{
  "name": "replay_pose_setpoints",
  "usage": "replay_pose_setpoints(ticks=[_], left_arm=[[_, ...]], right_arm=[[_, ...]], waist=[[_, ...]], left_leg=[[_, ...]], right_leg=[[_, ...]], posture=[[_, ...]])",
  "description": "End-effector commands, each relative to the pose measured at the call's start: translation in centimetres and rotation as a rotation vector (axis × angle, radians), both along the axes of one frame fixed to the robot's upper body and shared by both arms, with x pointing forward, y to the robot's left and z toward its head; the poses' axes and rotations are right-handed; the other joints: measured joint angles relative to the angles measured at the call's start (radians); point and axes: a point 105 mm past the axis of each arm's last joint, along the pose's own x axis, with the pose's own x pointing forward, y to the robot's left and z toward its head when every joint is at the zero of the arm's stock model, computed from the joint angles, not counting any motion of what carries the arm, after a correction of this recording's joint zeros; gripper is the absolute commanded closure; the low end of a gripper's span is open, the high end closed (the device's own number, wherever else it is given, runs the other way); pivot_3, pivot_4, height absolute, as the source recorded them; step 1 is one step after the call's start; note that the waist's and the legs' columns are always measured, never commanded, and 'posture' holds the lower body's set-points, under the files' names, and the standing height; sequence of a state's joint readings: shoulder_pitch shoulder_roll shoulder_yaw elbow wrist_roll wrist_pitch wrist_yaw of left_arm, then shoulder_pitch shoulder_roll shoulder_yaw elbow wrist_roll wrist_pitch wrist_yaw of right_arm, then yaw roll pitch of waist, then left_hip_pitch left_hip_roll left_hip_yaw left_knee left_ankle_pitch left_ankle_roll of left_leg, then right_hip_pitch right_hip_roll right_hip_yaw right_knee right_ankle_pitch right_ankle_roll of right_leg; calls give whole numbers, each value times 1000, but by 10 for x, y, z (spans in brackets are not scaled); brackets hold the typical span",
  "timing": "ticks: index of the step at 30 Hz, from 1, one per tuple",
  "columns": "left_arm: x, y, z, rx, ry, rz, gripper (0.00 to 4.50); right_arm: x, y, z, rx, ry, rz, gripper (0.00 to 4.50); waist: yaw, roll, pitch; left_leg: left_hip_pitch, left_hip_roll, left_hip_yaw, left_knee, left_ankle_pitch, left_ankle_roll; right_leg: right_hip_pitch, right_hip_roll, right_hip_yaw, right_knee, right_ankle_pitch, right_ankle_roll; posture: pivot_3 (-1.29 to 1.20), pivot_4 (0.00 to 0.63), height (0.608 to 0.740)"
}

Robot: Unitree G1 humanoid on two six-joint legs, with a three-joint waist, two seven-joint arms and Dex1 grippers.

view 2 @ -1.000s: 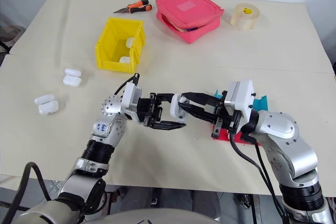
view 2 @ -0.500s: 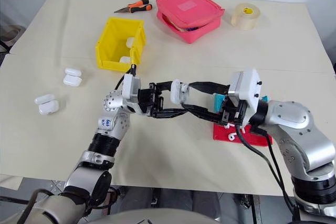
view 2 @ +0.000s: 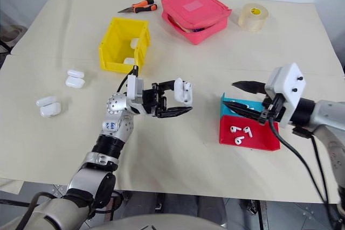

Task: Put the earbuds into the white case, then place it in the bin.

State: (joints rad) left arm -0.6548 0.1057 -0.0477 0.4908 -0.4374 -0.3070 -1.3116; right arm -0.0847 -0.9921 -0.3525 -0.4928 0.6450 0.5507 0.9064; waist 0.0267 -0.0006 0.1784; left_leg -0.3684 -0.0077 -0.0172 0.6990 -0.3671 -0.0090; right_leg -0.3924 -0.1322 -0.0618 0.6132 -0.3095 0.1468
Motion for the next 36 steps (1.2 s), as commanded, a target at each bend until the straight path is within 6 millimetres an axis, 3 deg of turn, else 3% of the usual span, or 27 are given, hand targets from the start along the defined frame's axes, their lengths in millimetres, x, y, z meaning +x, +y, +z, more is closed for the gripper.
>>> replay_pose_setpoints(ticks=[1, 8, 13, 18, 25, 29, 36], left_arm=[[2, 5, 5, -9, -33, 27, 1718], [-1, 4, 5, -12, -37, 33, 1718], [-2, 4, 4, -13, -30, 37, 1718], [-2, 4, 4, -15, -27, 43, 1718], [-2, 5, 5, -17, -32, 50, 1718], [-1, 7, 7, -16, -34, 57, 1718], [0, 7, 8, -18, -36, 68, 1718]], right_arm=[[-3, -24, 5, -58, -13, -86, 1858], [-23, -67, -3, -111, 44, -246, 1858], [-46, -93, -19, -110, 129, -339, 1858], [-58, -104, -29, -85, 179, -401, 1858], [-65, -115, -27, -115, 178, -424, 1858], [-59, -108, -19, -119, 148, -376, 1858], [-9, -80, -6, -124, 109, -263, 1858]], waist=[[0, 0, 0], [2, 0, 0], [2, 0, 0], [2, 0, 0], [0, 0, 0], [0, 0, 0], [-4, 0, 0]], left_leg=[[0, 0, 0, 0, 0, 0], [0, 0, 0, 0, 0, 0], [0, 0, 0, 0, 0, 0], [1, 0, 1, 0, 0, 0], [1, 0, 0, 0, 0, 0], [1, 0, 0, 0, 0, 0], [2, 1, 1, 0, 0, 0]], right_leg=[[0, 0, 0, 0, 0, 0], [0, 0, 0, 0, 0, 1], [0, 0, 0, 0, 0, 1], [0, 0, 1, 0, 0, 1], [1, 0, 1, 0, 0, 1], [1, 0, 1, 0, 0, 1], [1, 1, 1, 1, 1, 1]], posture=[[0, 150, 740], [0, 150, 740], [0, 150, 740], [0, 150, 740], [0, 150, 740], [0, 150, 740], [0, 150, 740]])
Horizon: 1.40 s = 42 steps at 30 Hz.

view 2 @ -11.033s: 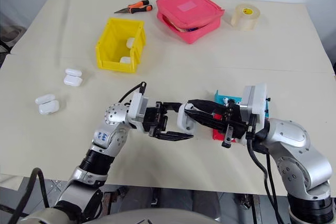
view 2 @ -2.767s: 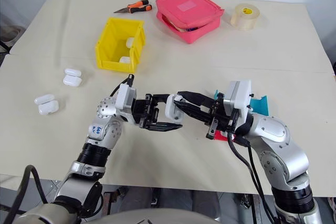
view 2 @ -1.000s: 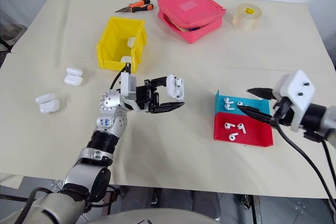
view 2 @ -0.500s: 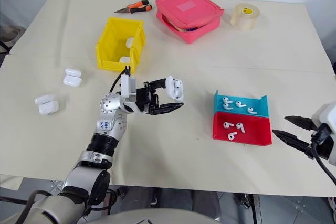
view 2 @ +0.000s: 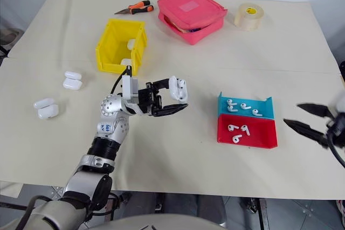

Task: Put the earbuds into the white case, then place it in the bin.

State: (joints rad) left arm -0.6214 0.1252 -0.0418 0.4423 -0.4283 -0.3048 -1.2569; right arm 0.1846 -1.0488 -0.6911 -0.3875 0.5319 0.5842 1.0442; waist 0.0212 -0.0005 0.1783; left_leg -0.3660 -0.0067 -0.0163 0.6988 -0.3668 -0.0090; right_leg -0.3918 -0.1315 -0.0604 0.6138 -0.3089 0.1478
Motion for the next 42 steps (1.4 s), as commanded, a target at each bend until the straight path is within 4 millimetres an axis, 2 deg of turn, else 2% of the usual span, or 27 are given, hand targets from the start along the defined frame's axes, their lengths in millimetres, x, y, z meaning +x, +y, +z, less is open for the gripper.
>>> replay_pose_setpoints(ticks=[1, 6, 9, 15, 25, 42], left_arm=[[-2, -1, 8, -12, -35, 4, 1718], [-4, -3, 8, -14, -42, 5, 1718], [-5, -4, 9, -16, -45, 4, 1718], [-14, -6, 6, -8, -45, -21, 1718], [-25, -6, 0, 19, -7, -43, 1718], [-29, -6, -1, 17, 2, -27, 1718]], right_arm=[[25, 11, -1, -26, 12, 38, 1858], [58, 22, -9, -121, 100, 80, 1858], [76, 22, -13, -201, 136, 81, 1858], [101, 21, -24, -297, 250, 72, 1858], [102, 33, -34, -340, 367, 162, 1858], [114, 45, -53, -344, 382, 176, 1858]], waist=[[0, 0, 0], [6, 0, 0], [3, 0, 0], [-1, 0, 0], [0, 0, 0], [-1, 0, 0]], left_leg=[[0, 0, 0, 0, 0, 0], [-3, -1, -1, 1, 0, 0], [-4, -2, -1, 0, 0, 0], [-4, -1, -1, 0, 0, 0], [-5, -1, -1, 1, 0, 0], [-4, -1, -1, 1, 0, 0]], right_leg=[[0, 0, 0, 0, 0, 0], [-1, -1, -1, -1, 0, 0], [-1, -2, -1, -3, 0, 0], [-2, -2, -2, -3, 0, 0], [-2, -2, -2, -2, 0, 0], [-2, -2, -2, -2, 0, 0]], posture=[[0, 150, 740], [0, 150, 740], [0, 150, 740], [0, 150, 740], [0, 150, 740], [0, 150, 740]])
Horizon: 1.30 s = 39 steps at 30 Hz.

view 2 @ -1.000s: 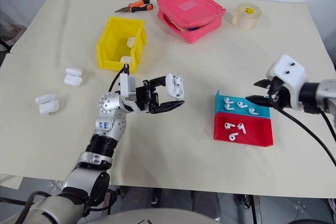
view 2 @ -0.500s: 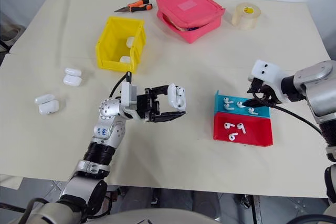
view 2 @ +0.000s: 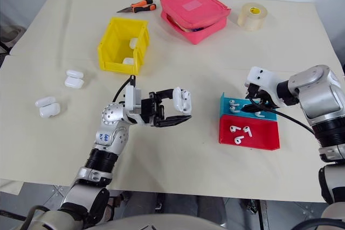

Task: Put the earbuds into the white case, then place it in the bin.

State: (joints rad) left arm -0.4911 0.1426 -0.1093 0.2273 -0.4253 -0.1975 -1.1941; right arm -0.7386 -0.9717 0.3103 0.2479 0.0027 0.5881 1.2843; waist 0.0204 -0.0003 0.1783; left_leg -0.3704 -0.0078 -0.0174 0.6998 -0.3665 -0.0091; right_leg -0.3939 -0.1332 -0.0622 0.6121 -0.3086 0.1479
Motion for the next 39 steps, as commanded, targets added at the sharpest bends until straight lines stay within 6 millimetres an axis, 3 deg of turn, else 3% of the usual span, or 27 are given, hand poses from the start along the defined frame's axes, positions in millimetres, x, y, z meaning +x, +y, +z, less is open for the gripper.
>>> replay_pose_setpoints(ticks=[1, 13, 16, 21, 25, 30, 36, 39], left_arm=[[-5, 0, 6, -5, -37, -2, 1718], [-4, 1, 6, -4, -38, 13, 1718], [-4, 1, 7, -4, -39, 15, 1718], [-3, 1, 7, -5, -41, 18, 1718], [-2, 1, 7, -5, -41, 21, 1718], [0, 0, 6, -5, -39, 20, 1718], [0, -2, 3, 6, -28, -12, 1718], [2, -4, 3, 6, -24, -25, 1718]], right_arm=[[3, 0, 8, -21, -28, 10, 1858], [3, -3, 4, -40, -9, 9, 1858], [2, -3, 4, -44, -6, 11, 2453], [2, -2, 6, -36, -17, 18, 4069], [2, -2, 12, -30, -42, 22, 4067], [5, -1, 35, 48, -128, -19, 4067], [-6, 13, 69, 306, -300, -44, 4067], [-20, 26, 85, 472, -399, -13, 4067]], waist=[[0, 0, 0], [0, 0, 0], [0, 0, 0], [0, 0, 0], [0, 0, 0], [0, 0, 0], [4, 0, 0], [3, 0, 0]], left_leg=[[0, 0, 0, 0, 0, 0], [0, 0, 0, 0, 0, 0], [0, 0, 0, 0, 0, 0], [0, 0, 0, 0, 0, 0], [0, 0, 0, 0, 0, 0], [0, 0, 0, 0, 0, 0], [0, 0, 0, 0, 0, 0], [0, 0, 0, 0, 0, 0]], right_leg=[[0, 0, 0, 0, 0, 0], [0, 0, 0, 0, 0, 0], [0, 0, 0, 0, 0, 0], [0, 0, 0, 0, 0, 0], [0, 0, 0, 0, 0, 0], [0, 0, 0, 0, 0, 0], [0, 0, 0, 0, 0, 0], [0, 0, 0, 0, 0, 0]], posture=[[0, 150, 740], [0, 150, 740], [0, 150, 740], [0, 150, 740], [0, 150, 740], [0, 150, 740], [0, 150, 740], [0, 150, 740]])
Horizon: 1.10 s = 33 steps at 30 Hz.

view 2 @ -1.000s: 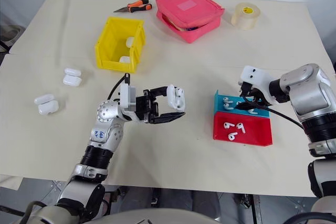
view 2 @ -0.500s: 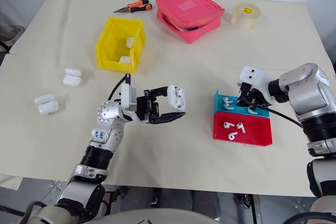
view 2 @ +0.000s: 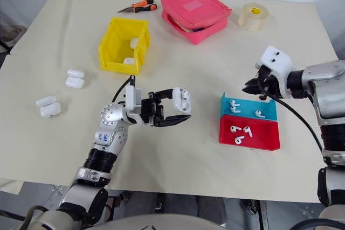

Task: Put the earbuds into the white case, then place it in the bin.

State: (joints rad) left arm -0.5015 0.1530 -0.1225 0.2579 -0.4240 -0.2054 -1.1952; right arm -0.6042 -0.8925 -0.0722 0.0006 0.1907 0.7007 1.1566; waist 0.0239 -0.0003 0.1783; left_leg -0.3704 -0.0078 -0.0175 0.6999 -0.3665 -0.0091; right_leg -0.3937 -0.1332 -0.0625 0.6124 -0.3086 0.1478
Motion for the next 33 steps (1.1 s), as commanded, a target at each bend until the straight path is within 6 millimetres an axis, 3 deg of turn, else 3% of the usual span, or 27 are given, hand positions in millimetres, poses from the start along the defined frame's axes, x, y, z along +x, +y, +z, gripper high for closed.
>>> replay_pose_setpoints(ticks=[1, 8, 13, 20, 33], left_arm=[[0, -5, 7, -14, -34, -29, 1718], [2, -12, 9, 5, -49, -104, 1718], [6, -16, 13, 7, -67, -129, 1718], [3, -21, 18, 4, -84, -176, 1718], [-5, -27, 25, -3, -89, -217, 1718]], right_arm=[[-20, 15, 32, 168, -147, 48, 4067], [-81, 60, 42, 546, -167, 181, 4067], [-108, 82, 38, 702, -139, 192, 4067], [-123, 105, 30, 808, -133, 191, 4067], [-119, 120, 17, 862, -141, 184, 4067]], waist=[[0, 0, 0], [2, 0, 0], [0, 0, 0], [-1, 0, 0], [-1, 0, 0]], left_leg=[[0, 0, 0, 0, 0, 0], [0, 0, 0, 0, 0, 0], [1, 0, 0, 0, 0, 0], [1, 0, 0, -1, 0, 0], [1, -1, 0, -1, 0, 0]], right_leg=[[0, 0, 0, 0, 0, 0], [0, 0, 0, 1, 0, 0], [0, 0, 0, 2, 0, 0], [0, 1, 1, 2, 0, 0], [0, 1, 2, 2, 0, 0]], posture=[[0, 150, 740], [0, 150, 740], [0, 150, 740], [0, 150, 740], [0, 150, 740]])
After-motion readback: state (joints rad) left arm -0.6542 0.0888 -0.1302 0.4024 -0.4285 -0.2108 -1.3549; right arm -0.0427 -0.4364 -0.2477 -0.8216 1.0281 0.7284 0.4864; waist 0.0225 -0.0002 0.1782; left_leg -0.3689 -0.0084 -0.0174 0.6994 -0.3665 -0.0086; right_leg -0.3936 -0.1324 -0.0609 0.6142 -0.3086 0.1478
